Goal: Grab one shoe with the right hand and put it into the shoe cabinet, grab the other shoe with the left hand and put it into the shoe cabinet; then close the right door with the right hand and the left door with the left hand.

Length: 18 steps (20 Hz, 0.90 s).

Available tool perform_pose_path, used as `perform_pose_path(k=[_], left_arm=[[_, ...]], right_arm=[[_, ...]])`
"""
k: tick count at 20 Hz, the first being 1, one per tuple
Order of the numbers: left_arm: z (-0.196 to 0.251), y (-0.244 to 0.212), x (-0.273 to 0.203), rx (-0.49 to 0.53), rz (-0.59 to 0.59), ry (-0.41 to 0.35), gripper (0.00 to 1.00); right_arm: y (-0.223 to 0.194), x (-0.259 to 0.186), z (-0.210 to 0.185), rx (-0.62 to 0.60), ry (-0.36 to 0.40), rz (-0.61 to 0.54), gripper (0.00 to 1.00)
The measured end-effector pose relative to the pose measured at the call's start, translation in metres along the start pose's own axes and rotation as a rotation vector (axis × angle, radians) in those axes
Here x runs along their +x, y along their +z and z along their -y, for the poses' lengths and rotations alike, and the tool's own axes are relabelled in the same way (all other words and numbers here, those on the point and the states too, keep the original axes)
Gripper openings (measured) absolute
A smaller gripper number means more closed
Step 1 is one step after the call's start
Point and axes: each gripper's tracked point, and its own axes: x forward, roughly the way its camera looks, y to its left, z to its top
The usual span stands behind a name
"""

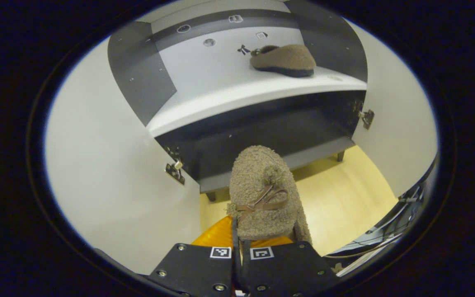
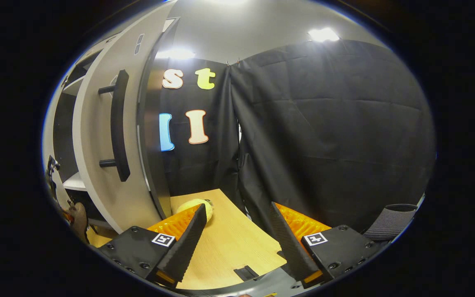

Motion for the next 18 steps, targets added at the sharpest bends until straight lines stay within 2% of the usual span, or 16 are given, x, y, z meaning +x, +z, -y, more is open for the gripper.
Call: perform_pose_path(k=[9, 18], left_arm=[[-0.025, 0.112, -0.033, 0.005, 0.191, 0.038, 0.01], [-0.057, 0.220, -0.026, 0.003, 0.351, 0.095, 0.01]], right_arm=[[0.011, 0.003, 0.014, -0.001, -0.029, 0.043, 0.98], [0.003, -0.006, 0.037, 0.051, -0.109, 0.049, 0.98]])
